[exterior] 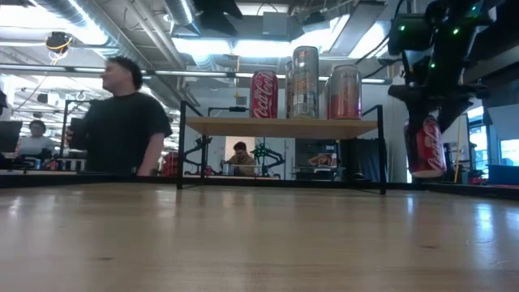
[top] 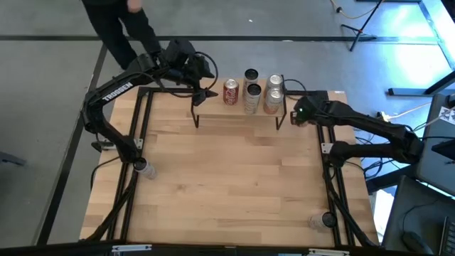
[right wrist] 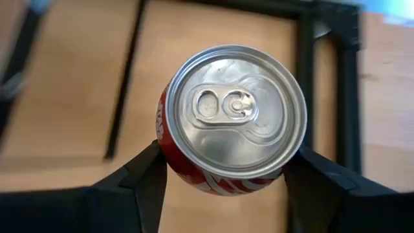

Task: Place canned beverage on shelf
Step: Put the red soda can on the shelf aligned with the other red soda can

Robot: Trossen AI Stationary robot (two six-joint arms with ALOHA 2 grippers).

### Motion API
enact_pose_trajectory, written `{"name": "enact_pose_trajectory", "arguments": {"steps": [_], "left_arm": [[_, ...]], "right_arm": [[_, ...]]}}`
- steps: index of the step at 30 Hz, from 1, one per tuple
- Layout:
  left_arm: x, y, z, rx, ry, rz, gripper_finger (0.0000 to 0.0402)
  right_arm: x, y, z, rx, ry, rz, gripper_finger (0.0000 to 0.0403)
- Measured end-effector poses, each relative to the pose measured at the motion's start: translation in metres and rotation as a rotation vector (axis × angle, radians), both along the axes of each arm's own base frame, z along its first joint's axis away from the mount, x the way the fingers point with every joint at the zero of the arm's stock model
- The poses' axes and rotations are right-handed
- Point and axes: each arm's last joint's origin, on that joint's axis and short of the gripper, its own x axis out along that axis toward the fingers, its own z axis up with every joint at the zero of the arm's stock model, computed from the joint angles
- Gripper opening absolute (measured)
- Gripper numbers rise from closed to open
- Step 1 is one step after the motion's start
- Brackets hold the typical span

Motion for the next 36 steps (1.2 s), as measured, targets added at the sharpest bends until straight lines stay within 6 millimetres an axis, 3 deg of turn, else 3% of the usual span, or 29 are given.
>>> {"name": "enact_pose_trajectory", "arguments": {"steps": [14,20,27,36], "left_arm": [[0.013,-0.050,0.003,0.015,0.028,-0.019,0.0348],[0.020,-0.071,0.004,-0.017,0.011,0.076,0.0348],[0.022,-0.104,-0.001,-0.058,0.055,0.169,0.0348],[0.013,-0.147,-0.016,-0.108,0.191,0.233,0.0348]], "right_arm": [[0.010,0.055,0.010,0.073,-0.116,0.329,0.0242],[0.019,0.081,0.012,0.065,-0.147,0.500,0.0242],[0.046,0.108,0.014,-0.052,-0.251,0.716,0.0242],[0.106,0.131,-0.002,-0.152,-0.358,0.935,0.0242]]}}
